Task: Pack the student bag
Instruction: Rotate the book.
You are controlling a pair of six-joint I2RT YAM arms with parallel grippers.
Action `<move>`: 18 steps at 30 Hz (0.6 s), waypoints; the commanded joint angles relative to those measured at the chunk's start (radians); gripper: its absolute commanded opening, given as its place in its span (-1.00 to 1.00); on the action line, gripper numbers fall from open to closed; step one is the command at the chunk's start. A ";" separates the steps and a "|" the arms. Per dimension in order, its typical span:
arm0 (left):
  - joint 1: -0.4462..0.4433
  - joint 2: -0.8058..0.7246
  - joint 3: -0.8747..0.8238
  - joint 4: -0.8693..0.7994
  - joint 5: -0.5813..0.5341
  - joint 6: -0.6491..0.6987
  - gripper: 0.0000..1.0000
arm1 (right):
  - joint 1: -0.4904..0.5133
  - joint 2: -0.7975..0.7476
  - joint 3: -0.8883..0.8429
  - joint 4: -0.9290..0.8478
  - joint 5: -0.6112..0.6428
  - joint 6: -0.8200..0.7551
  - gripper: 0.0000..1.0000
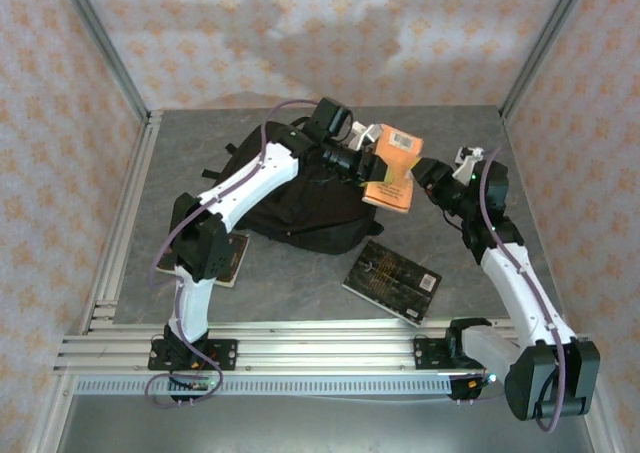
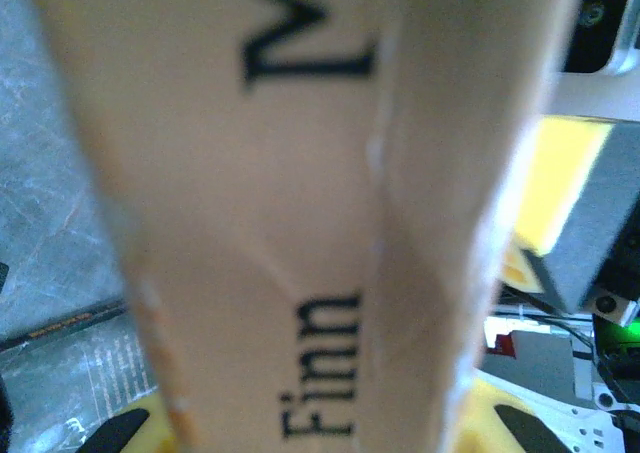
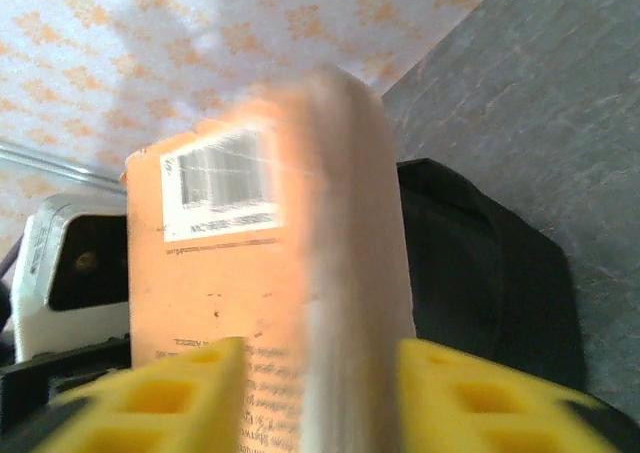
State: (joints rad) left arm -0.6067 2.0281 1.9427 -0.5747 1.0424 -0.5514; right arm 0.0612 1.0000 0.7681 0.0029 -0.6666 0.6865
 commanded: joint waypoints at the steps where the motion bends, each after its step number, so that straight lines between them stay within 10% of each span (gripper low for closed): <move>1: 0.009 -0.100 -0.059 0.163 -0.021 -0.094 -1.00 | 0.008 -0.063 0.028 -0.059 0.134 0.007 0.78; 11: -0.039 -0.301 -0.476 0.885 -0.417 -0.597 -1.00 | 0.119 -0.121 -0.162 0.355 0.197 0.502 0.99; 18: -0.104 -0.333 -0.504 0.963 -0.537 -0.628 -1.00 | 0.228 -0.081 -0.130 0.404 0.278 0.620 0.99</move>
State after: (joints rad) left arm -0.6949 1.7565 1.4437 0.2066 0.5896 -1.1271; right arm 0.2707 0.9195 0.6083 0.3256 -0.4580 1.2121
